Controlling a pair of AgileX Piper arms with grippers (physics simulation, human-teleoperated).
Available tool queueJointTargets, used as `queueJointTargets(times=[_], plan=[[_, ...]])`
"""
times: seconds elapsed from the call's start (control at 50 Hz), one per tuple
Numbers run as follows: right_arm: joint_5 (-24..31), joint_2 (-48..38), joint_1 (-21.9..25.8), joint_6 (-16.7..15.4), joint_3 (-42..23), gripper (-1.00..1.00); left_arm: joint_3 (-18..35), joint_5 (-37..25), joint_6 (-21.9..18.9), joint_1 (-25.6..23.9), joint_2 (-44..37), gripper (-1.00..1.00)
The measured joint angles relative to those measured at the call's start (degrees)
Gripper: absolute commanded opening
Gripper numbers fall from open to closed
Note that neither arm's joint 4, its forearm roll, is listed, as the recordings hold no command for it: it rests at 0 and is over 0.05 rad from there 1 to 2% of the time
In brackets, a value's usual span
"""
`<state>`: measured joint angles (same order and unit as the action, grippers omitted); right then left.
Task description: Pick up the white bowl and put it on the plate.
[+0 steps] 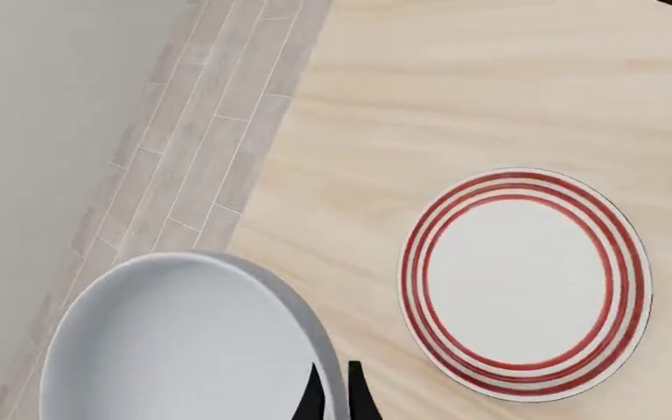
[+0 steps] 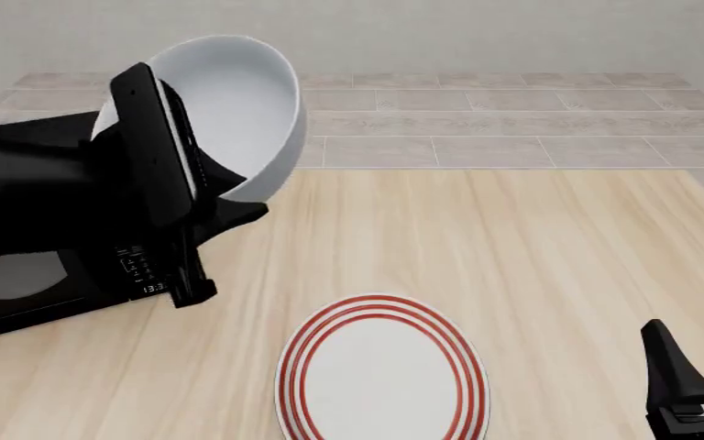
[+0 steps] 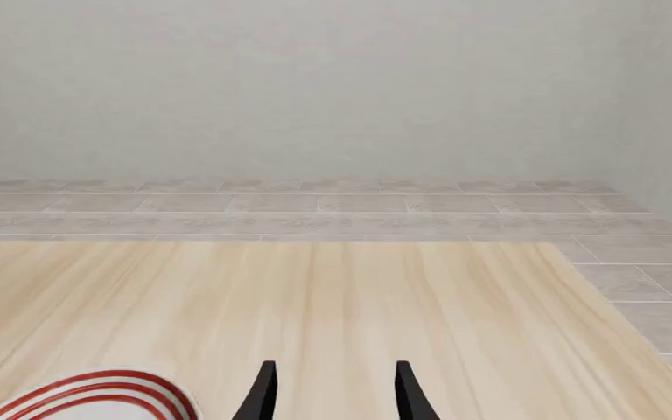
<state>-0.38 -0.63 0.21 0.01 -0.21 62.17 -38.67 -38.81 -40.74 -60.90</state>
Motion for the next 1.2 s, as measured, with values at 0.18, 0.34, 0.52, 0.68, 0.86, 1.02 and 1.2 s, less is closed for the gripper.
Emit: queueJointTargets(times=[0.18, 0.34, 0.52, 0.68, 0.86, 1.02, 1.2], plan=[[0.0, 0.0, 0.0, 0.0, 0.0, 1.0, -0.98, 0.57, 1.17, -3.24, -0.29, -1.0], [0.0, 0.0, 0.0, 0.0, 0.0, 1.0, -1.82, 1.15, 2.28, -6.14, -0.52, -1.0], [0.0, 0.0, 0.0, 0.0, 0.0, 1.0, -2.92, 1.91, 3.47, -9.23, -0.81, -1.0], [0.0, 0.0, 0.0, 0.0, 0.0, 1.0, -3.95, 3.08, 4.14, -11.24, -1.62, -1.0], [0.0, 0.0, 0.0, 0.0, 0.0, 1.0, -4.83, 4.33, 5.05, -13.17, -2.71, -1.0], [0.0, 0.0, 0.0, 0.0, 0.0, 1.0, -5.43, 5.14, 6.01, -14.66, -3.34, -1.0], [0.0, 0.0, 0.0, 0.0, 0.0, 1.0, -6.28, 5.97, 6.86, -16.16, -3.68, -1.0]])
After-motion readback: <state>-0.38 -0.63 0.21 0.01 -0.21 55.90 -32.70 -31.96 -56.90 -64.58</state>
